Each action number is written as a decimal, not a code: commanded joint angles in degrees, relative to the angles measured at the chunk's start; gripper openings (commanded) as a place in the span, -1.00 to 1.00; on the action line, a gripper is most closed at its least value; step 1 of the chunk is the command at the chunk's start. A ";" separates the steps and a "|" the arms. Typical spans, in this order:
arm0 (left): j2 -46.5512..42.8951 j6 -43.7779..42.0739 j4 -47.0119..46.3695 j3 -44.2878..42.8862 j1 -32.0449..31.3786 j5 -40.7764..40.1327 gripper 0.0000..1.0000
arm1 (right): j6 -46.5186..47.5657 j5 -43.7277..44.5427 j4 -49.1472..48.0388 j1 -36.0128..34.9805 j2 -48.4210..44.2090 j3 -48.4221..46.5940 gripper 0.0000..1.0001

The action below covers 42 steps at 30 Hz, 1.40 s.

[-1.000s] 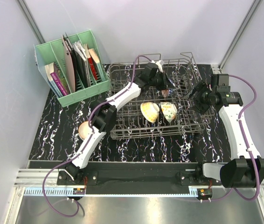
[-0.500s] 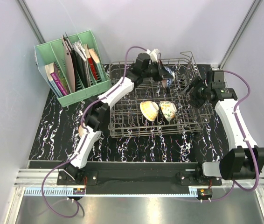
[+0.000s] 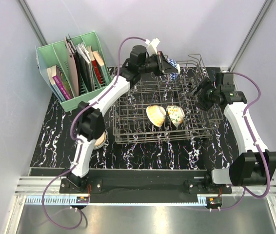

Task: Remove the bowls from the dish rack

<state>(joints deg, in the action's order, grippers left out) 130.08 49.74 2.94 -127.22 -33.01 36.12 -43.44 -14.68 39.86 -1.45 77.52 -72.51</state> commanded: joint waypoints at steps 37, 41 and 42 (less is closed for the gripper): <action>-66.18 -29.17 58.85 55.31 5.86 -45.87 -1.00 | -6.92 -6.59 -4.96 1.10 11.78 -2.11 0.48; -64.52 -29.34 58.94 56.90 5.94 -46.31 -1.00 | -6.92 -7.47 -5.23 0.93 12.13 -2.11 0.47; -63.82 -29.34 58.94 56.82 5.94 -46.49 -1.00 | -6.92 -7.47 -5.31 0.84 12.31 -2.20 0.48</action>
<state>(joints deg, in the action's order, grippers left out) 65.41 21.19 64.16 -70.26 -27.35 -7.84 -48.01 -19.00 30.59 -0.58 85.62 -76.40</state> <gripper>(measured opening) 0.094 0.739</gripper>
